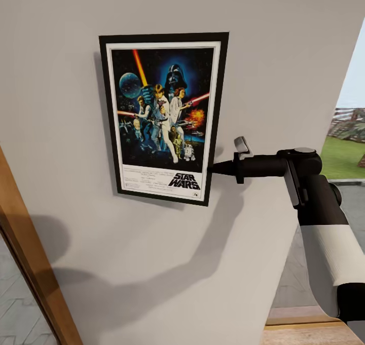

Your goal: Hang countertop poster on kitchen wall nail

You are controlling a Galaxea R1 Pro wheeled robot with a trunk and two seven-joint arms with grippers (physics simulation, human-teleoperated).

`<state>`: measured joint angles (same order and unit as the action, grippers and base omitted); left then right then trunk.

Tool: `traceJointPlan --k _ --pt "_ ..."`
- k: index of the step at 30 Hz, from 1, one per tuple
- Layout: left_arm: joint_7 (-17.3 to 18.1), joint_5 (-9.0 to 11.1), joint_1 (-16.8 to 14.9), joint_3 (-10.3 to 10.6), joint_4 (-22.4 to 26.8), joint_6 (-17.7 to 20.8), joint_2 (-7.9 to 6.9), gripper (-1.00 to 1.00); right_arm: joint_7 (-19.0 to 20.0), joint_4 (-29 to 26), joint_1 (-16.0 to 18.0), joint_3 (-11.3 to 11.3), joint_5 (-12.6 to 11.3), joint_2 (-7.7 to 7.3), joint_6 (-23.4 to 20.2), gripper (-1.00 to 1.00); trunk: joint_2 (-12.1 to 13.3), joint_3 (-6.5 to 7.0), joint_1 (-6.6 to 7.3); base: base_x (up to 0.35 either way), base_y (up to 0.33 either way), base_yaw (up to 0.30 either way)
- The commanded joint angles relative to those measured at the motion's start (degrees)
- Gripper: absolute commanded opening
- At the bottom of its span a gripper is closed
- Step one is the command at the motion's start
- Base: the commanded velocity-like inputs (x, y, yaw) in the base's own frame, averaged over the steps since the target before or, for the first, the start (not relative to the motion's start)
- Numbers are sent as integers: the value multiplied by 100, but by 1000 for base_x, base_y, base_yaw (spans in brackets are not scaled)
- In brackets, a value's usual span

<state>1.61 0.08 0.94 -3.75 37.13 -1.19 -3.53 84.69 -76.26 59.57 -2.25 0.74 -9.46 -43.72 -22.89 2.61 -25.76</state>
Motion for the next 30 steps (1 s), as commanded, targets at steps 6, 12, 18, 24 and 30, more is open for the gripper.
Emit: traceJointPlan --k 6,12,18,24,30 --pt "17 1 3 -12 4 -11 2 100 30 -2 3 -4 6 -3 -76 -100 -3 -1 -2 11 0 0" --pt "16 1 3 -12 4 -10 2 100 30 -2 2 -4 6 -3 -76 -100 -3 -1 -2 131 0 0" --pt "18 1 3 -12 11 -8 2 100 30 -3 2 -5 6 -3 -76 -100 -3 -1 -2 47 0 0" --pt "22 1 3 -12 13 -11 2 100 30 -3 1 -4 6 -3 -76 -100 -3 -1 -2 9 0 0" --pt "23 2 3 -12 13 -12 2 100 30 -3 1 -4 6 -3 -76 -100 -3 -1 -2 2 0 0"
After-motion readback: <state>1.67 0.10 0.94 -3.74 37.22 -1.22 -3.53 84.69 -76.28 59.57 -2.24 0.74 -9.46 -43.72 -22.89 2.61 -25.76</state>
